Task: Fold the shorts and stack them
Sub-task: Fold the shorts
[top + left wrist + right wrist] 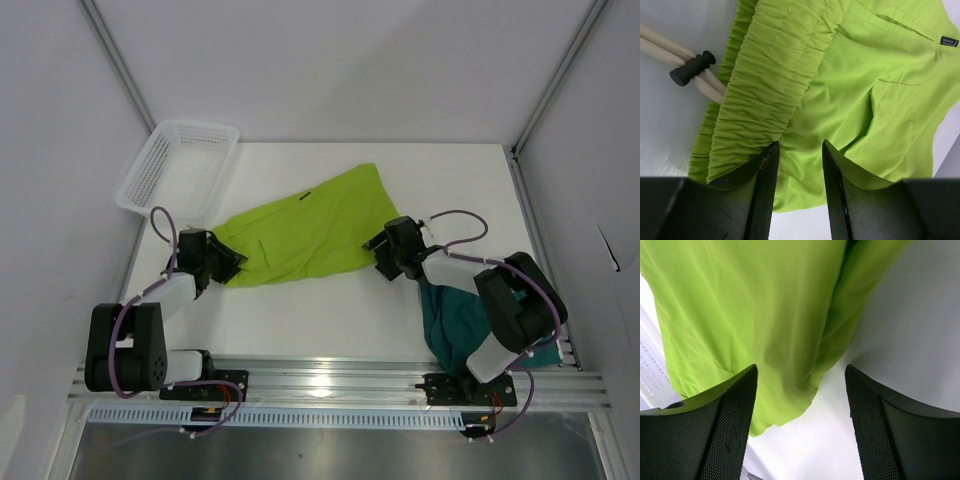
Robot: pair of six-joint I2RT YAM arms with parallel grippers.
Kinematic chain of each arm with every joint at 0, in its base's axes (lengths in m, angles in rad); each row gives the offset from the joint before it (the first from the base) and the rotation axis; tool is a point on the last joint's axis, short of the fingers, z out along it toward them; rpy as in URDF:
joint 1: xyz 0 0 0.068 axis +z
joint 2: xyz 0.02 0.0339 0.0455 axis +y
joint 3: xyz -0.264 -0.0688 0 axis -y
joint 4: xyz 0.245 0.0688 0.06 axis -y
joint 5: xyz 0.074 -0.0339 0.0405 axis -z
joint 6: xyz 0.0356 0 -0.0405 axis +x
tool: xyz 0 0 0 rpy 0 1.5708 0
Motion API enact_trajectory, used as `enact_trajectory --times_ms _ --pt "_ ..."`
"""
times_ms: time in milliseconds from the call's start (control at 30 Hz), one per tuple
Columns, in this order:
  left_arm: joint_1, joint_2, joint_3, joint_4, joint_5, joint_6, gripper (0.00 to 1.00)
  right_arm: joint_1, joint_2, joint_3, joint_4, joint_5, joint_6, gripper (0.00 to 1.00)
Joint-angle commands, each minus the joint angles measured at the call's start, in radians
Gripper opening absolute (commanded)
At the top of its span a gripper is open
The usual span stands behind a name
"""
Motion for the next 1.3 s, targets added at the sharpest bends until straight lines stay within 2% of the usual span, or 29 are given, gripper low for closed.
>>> enact_trajectory --times_ms 0,333,533,633,667,733,800,900,1067,1267 --pt "0.014 0.026 -0.015 -0.037 -0.068 0.055 0.44 -0.044 -0.018 -0.062 -0.087 0.074 -0.046 0.73" --pt "0.014 0.019 -0.027 -0.021 -0.065 0.065 0.43 -0.205 -0.029 -0.047 -0.073 0.045 -0.155 0.71" --pt "0.014 0.017 -0.032 -0.017 -0.065 0.066 0.43 -0.251 0.006 -0.027 -0.073 0.056 -0.175 0.63" --pt "0.014 0.017 -0.032 -0.017 -0.063 0.069 0.43 -0.254 0.012 -0.018 -0.071 0.078 -0.172 0.52" --pt "0.014 0.017 -0.032 -0.015 -0.063 0.069 0.43 -0.254 0.014 -0.013 -0.071 0.084 -0.177 0.29" --pt "0.015 0.016 -0.032 -0.015 -0.066 0.071 0.43 -0.257 0.025 0.017 -0.096 0.091 -0.189 0.09" --pt "0.014 0.017 -0.033 -0.014 -0.065 0.072 0.43 -0.276 0.031 0.036 -0.119 0.082 -0.200 0.00" --pt "0.012 0.019 -0.030 -0.015 -0.065 0.074 0.43 -0.296 0.014 0.030 -0.125 0.074 -0.204 0.00" --pt "0.015 0.020 -0.030 -0.014 -0.066 0.074 0.43 -0.319 -0.021 0.043 -0.209 0.151 -0.238 0.00" --pt "0.014 0.022 -0.029 -0.012 -0.065 0.075 0.43 -0.351 -0.028 0.031 -0.202 0.091 -0.316 0.00"
